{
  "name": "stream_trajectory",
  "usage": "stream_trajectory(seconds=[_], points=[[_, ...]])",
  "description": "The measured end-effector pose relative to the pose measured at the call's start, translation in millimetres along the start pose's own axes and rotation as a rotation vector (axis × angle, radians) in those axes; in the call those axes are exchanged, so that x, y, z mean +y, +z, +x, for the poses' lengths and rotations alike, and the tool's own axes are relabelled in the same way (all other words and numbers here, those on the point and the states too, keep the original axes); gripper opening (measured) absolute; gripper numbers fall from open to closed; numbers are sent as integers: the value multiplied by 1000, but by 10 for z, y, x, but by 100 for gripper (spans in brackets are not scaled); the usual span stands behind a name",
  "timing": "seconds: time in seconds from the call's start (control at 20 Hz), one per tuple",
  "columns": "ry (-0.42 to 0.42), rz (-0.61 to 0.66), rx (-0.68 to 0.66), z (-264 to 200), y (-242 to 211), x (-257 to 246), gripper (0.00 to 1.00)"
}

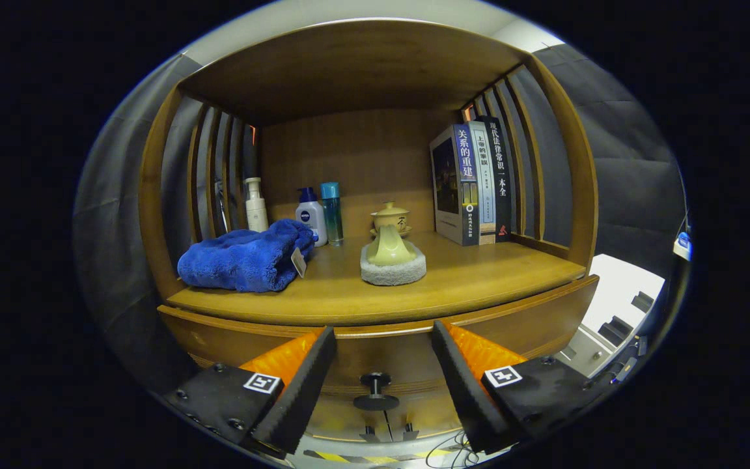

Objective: Pull open the drawer, take out the items inside it, and place them on the countertop above the cabinet.

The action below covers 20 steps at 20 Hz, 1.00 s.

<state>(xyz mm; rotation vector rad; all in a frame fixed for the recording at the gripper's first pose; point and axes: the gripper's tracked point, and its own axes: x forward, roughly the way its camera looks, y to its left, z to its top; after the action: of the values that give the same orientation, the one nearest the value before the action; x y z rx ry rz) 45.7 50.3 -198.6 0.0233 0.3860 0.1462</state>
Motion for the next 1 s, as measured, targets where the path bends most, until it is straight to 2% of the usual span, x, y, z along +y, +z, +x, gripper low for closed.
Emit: stream_trajectory(seconds=[0.6,1.0], points=[[4,0,27,33,19,-9,98],[1,16,22,-120,399,-13,98]])
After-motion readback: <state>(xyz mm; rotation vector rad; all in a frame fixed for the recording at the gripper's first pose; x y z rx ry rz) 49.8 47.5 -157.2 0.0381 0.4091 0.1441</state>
